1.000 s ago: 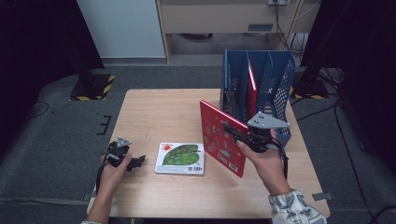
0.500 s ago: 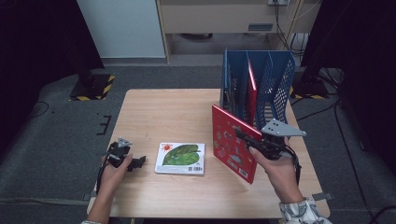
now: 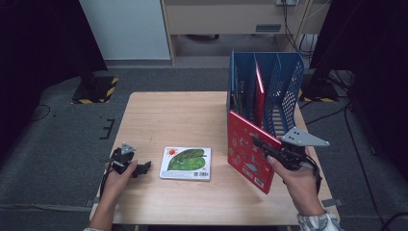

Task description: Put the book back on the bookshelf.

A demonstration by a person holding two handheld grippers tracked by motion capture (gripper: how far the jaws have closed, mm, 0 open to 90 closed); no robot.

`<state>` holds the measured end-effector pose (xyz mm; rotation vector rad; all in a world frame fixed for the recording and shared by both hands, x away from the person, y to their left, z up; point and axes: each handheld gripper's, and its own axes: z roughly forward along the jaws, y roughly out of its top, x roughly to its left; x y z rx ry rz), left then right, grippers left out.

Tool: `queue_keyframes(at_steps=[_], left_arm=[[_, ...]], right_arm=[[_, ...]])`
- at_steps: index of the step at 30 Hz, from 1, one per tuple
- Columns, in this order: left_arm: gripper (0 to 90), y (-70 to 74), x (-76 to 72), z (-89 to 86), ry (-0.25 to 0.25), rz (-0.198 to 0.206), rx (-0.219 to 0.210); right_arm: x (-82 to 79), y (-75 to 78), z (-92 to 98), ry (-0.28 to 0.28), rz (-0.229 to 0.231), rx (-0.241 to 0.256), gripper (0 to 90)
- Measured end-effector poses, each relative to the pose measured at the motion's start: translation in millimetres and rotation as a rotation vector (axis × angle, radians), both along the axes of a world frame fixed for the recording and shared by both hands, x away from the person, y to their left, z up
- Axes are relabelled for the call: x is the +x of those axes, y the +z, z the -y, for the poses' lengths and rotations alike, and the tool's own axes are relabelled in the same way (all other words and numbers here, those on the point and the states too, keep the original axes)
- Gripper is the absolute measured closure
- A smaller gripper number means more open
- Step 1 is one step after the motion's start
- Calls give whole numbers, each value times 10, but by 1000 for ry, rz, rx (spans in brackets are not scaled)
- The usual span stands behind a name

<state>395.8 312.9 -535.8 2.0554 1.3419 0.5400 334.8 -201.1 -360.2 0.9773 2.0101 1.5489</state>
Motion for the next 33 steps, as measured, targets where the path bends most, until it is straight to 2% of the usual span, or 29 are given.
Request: queue_keyframes(at_steps=[14,21,28,33], left_arm=[[0,-6,0,2,-8,7,-1],[0,-8,-2,12,-12,9,-4],[0,-6,-2,13,-15,7,-2],[0,-6,-4,16,-17,7,-2]], right_arm=[[-126,2,186,-45,-13,4,793],[-125,168,180,-63,-16,13,793],[-72,333,156,-65,-15,-4,793],[-12,530,172,-82,-2,12,793]])
